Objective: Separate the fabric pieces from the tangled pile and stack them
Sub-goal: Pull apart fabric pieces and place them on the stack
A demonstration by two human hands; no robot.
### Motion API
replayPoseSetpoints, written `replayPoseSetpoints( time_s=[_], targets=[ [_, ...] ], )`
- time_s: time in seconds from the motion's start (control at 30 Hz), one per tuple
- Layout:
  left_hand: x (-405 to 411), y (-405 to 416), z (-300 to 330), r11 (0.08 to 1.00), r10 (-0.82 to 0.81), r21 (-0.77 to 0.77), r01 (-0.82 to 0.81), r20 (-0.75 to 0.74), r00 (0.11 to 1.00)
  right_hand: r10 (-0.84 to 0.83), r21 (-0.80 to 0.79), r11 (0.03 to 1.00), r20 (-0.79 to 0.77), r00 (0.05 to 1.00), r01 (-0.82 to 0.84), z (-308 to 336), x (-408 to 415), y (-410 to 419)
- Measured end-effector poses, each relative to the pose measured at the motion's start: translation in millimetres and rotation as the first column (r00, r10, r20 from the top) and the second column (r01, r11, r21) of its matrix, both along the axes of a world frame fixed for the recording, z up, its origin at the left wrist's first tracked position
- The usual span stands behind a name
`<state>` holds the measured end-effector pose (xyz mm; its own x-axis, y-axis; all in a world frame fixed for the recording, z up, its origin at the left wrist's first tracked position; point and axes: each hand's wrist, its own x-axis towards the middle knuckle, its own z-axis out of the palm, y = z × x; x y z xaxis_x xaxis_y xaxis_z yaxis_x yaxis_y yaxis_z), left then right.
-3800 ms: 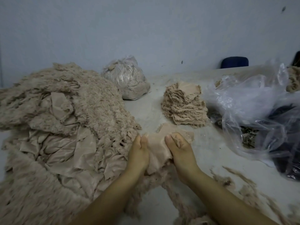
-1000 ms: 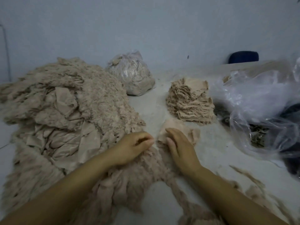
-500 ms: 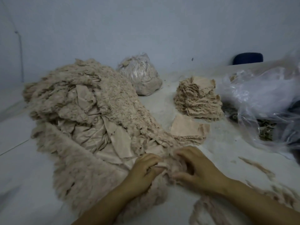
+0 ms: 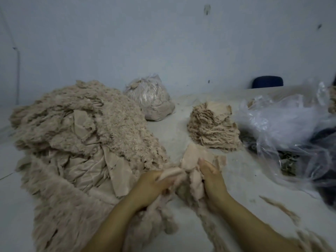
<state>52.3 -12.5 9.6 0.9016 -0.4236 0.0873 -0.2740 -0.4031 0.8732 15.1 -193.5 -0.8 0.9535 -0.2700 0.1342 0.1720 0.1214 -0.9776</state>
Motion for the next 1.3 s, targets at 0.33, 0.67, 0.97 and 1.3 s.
replayPoseSetpoints(
  time_s=[0.33,0.67,0.97,1.3],
  targets=[
    [-9.3,-35.5,4.4,0.998,-0.069,0.028,0.064,0.313,0.947,-0.026,0.042,0.999,-0.042,0.999,0.027,-9.6,1.3,12.3],
    [-13.2,-43.8,-5.2,0.977,-0.095,-0.197,0.083,-0.051,0.994,-0.082,0.058,0.995,-0.059,0.995,0.085,-14.9,0.7,15.3],
    [-1.6,-42.7,6.0,0.500,-0.196,-0.726,-0.473,-0.626,0.755,0.036,0.136,0.990,-0.092,0.995,-0.024,-11.9,-3.1,11.0],
    [-4.5,-40.4,7.2,0.727,-0.018,-0.562,-0.394,-0.589,0.808,0.082,-0.136,0.989,0.139,0.987,-0.063,-12.6,-7.9,8.5]
  ],
)
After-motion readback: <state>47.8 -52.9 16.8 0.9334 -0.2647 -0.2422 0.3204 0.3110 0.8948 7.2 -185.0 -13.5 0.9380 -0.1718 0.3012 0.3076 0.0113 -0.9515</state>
